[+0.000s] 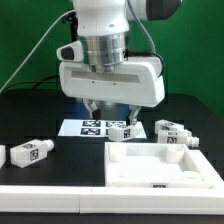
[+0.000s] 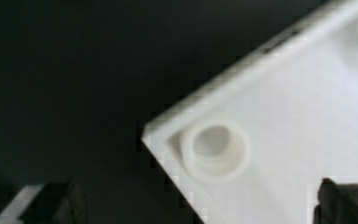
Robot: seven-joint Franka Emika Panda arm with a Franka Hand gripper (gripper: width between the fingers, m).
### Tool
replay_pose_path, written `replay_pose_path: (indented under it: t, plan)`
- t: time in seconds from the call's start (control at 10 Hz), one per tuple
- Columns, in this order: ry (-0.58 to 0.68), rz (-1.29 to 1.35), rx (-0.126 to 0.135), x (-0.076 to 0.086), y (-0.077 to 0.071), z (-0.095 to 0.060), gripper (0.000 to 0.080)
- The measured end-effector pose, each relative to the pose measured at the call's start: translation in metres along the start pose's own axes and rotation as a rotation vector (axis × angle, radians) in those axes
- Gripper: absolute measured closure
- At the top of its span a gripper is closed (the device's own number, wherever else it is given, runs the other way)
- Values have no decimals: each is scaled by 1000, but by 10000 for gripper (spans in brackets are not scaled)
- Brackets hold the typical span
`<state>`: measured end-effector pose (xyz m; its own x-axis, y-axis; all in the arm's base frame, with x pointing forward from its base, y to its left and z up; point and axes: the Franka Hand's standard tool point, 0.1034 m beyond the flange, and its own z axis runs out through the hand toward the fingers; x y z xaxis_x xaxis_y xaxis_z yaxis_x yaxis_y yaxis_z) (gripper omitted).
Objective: Assemble one leg
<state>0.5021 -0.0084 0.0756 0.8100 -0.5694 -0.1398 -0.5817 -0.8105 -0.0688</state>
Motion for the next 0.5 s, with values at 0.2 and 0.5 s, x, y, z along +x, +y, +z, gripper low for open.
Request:
replay_pose_path:
  t: [0.2, 0.5]
  plan:
    - [-5, 87, -6, -5, 1, 5, 151]
    - [-131, 166, 57, -21, 15, 12, 151]
